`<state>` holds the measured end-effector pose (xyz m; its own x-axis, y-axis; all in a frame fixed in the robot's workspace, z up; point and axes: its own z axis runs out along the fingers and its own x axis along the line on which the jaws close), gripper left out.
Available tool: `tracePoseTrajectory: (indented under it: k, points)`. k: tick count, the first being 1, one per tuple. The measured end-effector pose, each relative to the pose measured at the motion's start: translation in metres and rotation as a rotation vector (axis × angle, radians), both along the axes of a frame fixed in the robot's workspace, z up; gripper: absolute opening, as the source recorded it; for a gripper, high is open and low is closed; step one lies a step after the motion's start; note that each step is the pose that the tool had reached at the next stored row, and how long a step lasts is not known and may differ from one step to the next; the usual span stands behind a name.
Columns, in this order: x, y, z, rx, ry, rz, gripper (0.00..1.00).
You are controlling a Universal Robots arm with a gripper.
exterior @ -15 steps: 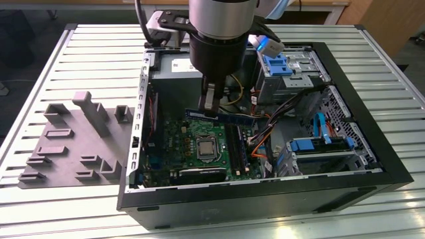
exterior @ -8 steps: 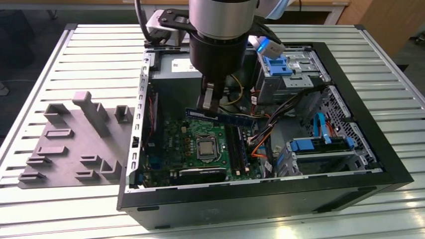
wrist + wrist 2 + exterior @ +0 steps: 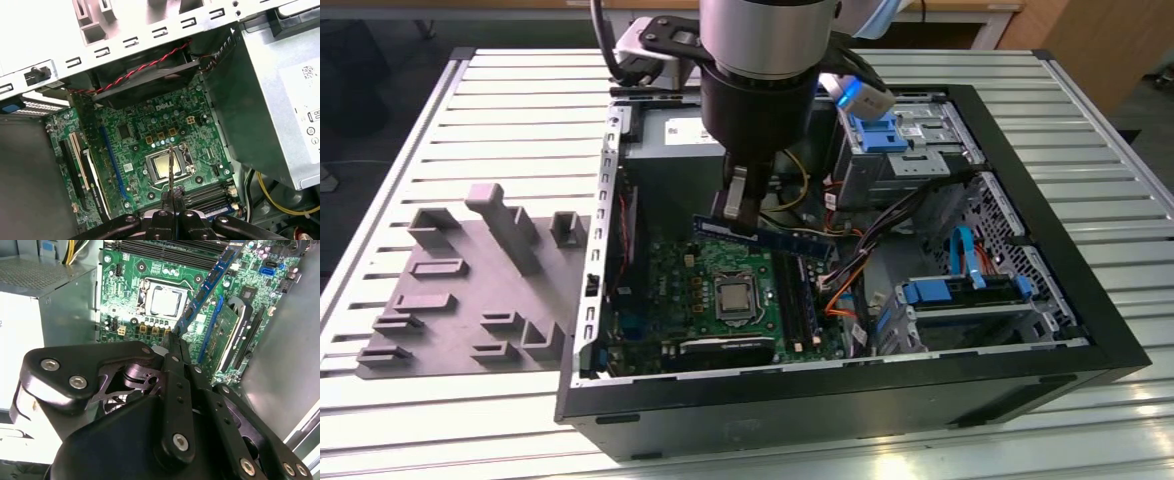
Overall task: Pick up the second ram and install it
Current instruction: 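Insert the second ram into the second slot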
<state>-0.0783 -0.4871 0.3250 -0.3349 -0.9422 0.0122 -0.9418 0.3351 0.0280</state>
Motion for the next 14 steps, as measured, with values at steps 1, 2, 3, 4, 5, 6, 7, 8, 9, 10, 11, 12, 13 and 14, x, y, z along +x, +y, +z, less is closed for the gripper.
tracePoseTrajectory:
  k: [1,2,3,4,5,6,7,8,9,10,11,12,13,14]
  points:
    - [0.0,0.0,0.0,0.0,0.0,-0.005,0.11]
    - [0.0,0.0,0.0,0.0001,0.0,-0.009,0.11]
    - [0.0,0.0,0.0,0.0,0.0,-0.013,0.11]
    - [0.0,0.0,0.0,0.0,0.0,-0.017,0.11]
    - [0.0,0.0,-0.0001,0.0001,0.0,-0.021,0.11]
    - [0.0,0.0,-0.0001,0.0001,0.0,-0.024,0.11]
    - [0.0,0.0,-0.0001,0.0001,0.0,-0.026,0.11]
    - [0.0,0.0,0.0,0.0,0.0,-0.029,0.11]
    - [0.0,0.0,-0.0001,0.0001,0.0,-0.032,0.11]
    - [0.0,0.0,-0.0001,0.0,0.0,-0.035,0.11]
    - [0.0,0.0,-0.0001,0.0001,0.0,-0.038,0.11]
    - [0.0,0.0,-0.0001,0.0001,0.0,-0.04,0.11]
    - [0.0,0.0,-0.0001,0.0,0.0,-0.043,0.11]
    - [0.0,0.0,-0.0001,0.0,0.0,-0.045,0.11]
